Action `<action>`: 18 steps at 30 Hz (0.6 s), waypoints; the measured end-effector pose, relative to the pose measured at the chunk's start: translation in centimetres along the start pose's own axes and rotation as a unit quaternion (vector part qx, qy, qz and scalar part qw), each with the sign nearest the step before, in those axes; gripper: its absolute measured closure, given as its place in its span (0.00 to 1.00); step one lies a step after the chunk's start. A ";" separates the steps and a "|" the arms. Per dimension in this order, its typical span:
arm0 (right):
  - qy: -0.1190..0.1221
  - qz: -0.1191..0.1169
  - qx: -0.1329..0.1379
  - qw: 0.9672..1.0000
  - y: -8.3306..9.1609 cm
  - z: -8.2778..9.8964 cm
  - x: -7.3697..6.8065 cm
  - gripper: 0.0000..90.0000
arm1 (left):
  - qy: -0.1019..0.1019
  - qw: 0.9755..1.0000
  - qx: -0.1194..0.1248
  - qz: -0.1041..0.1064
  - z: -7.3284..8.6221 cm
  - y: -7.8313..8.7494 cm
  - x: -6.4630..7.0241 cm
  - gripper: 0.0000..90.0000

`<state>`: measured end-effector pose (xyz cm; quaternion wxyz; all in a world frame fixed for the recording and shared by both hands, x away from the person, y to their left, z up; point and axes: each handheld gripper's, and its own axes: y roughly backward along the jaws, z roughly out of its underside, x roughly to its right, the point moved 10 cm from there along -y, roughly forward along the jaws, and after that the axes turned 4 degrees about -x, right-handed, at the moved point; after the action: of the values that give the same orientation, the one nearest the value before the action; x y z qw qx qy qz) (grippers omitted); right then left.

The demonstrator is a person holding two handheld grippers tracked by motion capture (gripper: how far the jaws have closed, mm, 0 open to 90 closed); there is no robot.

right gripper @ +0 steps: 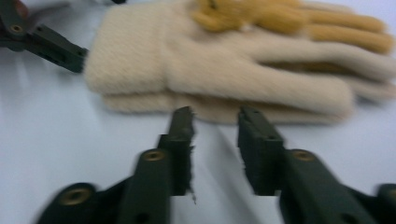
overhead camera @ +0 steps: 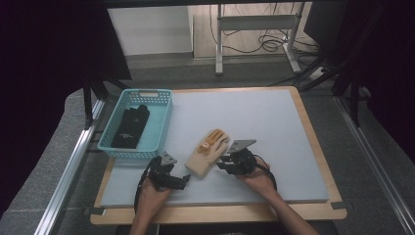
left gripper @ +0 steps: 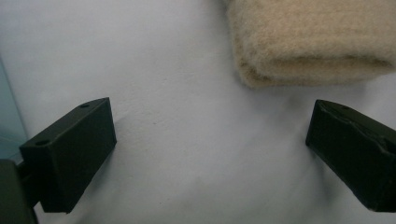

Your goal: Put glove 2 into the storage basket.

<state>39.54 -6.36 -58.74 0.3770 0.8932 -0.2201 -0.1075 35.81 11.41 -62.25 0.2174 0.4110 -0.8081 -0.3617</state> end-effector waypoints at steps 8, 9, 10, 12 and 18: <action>-0.016 0.039 -0.006 0.999 2.1 1.9 2.2 0.36 | 0.000 1.000 0.000 0.000 0.0 0.0 0.0 0.02; -0.016 0.045 -0.005 0.999 2.4 2.1 2.5 0.33 | 0.000 1.000 0.000 0.000 0.0 0.0 0.0 0.02; -0.017 0.051 -0.003 0.999 2.7 2.3 2.8 0.31 | 0.000 1.000 0.000 0.000 0.0 0.0 0.0 0.02; -0.022 0.058 -0.002 0.998 3.2 2.9 3.3 0.27 | 0.000 1.000 0.000 0.000 0.0 0.0 0.0 0.02; -0.054 0.066 0.007 0.996 4.9 4.6 4.8 0.21 | -0.002 1.000 -0.001 -0.002 0.0 0.0 0.0 0.02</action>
<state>40.62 -14.58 -58.54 0.3649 0.8722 -0.2991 -0.1289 35.80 11.41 -62.26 0.2157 0.4117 -0.8074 -0.3634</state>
